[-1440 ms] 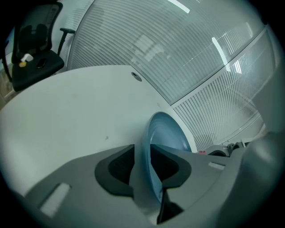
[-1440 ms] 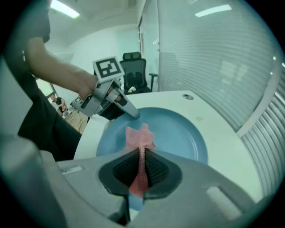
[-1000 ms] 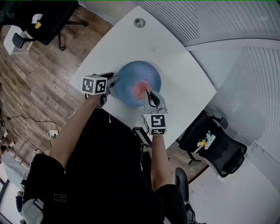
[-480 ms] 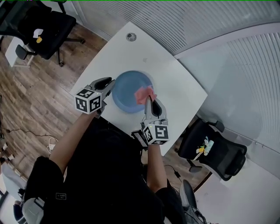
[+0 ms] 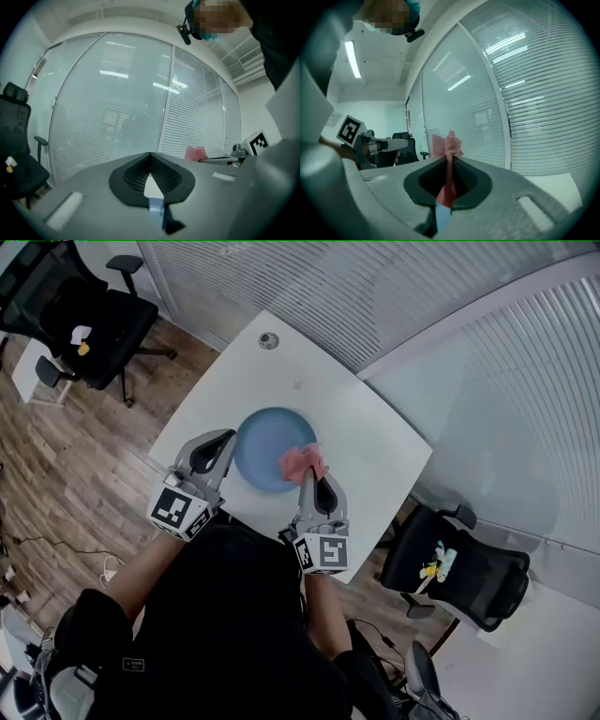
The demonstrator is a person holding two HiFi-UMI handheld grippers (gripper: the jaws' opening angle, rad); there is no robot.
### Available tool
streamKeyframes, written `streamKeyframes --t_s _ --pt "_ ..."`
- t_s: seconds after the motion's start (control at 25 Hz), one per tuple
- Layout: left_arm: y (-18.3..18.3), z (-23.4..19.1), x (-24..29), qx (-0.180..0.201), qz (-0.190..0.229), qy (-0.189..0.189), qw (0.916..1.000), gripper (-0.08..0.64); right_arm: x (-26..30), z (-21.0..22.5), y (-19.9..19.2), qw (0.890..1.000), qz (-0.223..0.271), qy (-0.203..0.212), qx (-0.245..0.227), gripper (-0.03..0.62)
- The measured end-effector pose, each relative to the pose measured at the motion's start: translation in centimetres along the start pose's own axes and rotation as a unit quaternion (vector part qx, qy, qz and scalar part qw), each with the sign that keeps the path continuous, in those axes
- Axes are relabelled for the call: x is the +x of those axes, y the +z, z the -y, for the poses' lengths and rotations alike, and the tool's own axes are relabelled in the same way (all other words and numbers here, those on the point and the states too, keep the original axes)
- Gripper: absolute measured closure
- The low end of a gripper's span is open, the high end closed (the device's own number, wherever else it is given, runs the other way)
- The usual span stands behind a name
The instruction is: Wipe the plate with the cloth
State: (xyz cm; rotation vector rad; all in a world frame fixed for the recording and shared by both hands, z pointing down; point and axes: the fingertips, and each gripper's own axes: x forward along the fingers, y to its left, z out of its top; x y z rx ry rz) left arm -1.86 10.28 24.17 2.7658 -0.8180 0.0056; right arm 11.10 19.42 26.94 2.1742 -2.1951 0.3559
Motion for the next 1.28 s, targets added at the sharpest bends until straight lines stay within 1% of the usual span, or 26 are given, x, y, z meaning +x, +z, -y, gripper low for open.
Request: streamKeyframes --t_s 0.08,0.2,0.28,0.48,0.72,1.04,1.28 --pt "-0.5 0.9 -0.8 0.007 -0.006 0.001 1.0000 0.558 -0.7 -0.3 -0.3 1.000 0.004 -0.011 0.004 0.578" --pt "-2.9 1.5 -1.4 0.002 -0.029 -0.005 0.9996 0.558 -1.3 -0.5 -1.4 1.000 -0.007 -0.019 0.019 0.578" --pt "-3.6 1.7 -1.5 0.000 -0.036 -0.007 0.9993 0.558 -1.5 -0.5 -1.7 0.999 -0.013 -0.023 0.020 0.578" --pt "-2.7 2.4 -2.0 0.005 -0.028 -0.008 0.9996 0.558 -2.0 -0.4 -1.6 0.999 -0.009 -0.029 0.018 0.578" --pt "-2.4 3.2 -2.5 0.008 -0.025 -0.012 0.9996 0.558 -2.8 -0.6 -1.1 1.000 -0.004 -0.026 0.015 0.578" --pt "-2.4 3.6 -2.6 0.016 -0.019 -0.014 0.9996 0.558 -3.2 -0.4 -0.9 1.000 0.000 -0.026 0.017 0.578" --pt "-2.4 3.4 -2.3 0.018 -0.023 -0.016 0.9994 0.558 -2.7 0.1 -0.9 0.999 0.001 -0.025 0.019 0.578"
